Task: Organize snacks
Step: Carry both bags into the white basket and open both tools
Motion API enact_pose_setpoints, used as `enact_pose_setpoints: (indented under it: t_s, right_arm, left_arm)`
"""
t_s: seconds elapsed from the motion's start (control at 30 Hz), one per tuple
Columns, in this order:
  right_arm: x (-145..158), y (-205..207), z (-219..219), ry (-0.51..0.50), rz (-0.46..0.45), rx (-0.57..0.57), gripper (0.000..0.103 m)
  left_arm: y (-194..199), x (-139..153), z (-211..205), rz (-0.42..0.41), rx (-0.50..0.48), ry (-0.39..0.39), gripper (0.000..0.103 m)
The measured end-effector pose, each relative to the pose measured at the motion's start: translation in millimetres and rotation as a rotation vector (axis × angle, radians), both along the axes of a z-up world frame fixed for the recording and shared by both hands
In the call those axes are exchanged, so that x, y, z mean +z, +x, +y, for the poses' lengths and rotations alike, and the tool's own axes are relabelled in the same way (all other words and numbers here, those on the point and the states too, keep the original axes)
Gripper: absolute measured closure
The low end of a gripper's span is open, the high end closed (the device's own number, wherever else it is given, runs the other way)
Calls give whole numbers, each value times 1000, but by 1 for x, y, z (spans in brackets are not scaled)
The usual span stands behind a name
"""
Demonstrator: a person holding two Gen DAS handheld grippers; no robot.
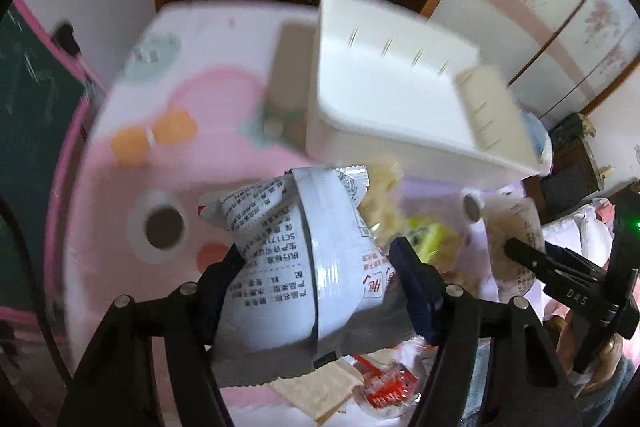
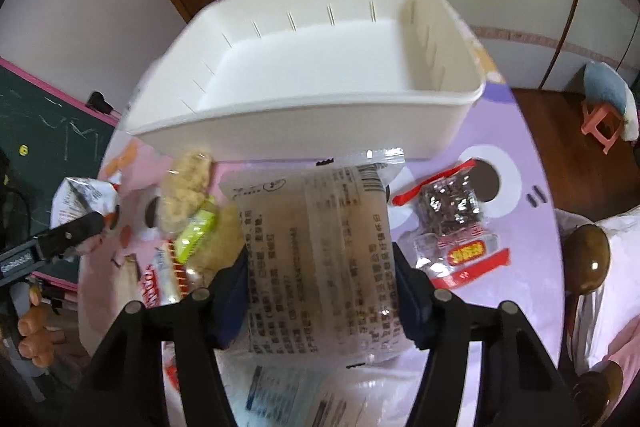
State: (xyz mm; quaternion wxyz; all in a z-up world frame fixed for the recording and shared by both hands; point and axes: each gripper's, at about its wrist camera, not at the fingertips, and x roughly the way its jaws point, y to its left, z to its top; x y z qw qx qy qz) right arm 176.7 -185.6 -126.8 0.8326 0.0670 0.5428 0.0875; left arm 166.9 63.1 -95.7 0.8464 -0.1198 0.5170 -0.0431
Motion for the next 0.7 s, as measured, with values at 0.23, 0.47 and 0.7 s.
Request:
enact_pose_setpoints:
  t_s: [0.23, 0.47, 0.7]
  right_arm:
    - [64, -25, 0, 43, -145, 24, 41]
    - [117, -51, 6, 49, -272, 50, 41]
    - [149, -54, 4, 40, -344, 49, 40]
  left_arm:
    - [-44, 85, 0, -212, 3, 43, 34]
    - [-78, 143, -27, -334, -38, 100, 33]
    - [-70, 173, -50, -392, -72, 181, 33]
